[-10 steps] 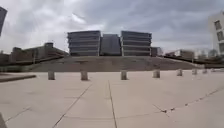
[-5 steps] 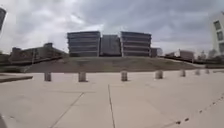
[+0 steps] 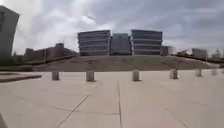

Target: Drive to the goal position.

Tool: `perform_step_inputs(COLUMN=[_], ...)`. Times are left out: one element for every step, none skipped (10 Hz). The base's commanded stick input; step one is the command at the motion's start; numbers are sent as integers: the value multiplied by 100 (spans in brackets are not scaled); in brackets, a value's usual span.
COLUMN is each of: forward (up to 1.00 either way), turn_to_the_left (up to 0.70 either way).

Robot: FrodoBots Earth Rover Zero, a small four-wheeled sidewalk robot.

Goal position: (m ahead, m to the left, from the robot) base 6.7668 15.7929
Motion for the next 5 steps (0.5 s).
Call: perform_step_inputs(forward=[70, 70, 70, 70, 70], turn_to_the_left=[0, 0, 0, 0, 0])
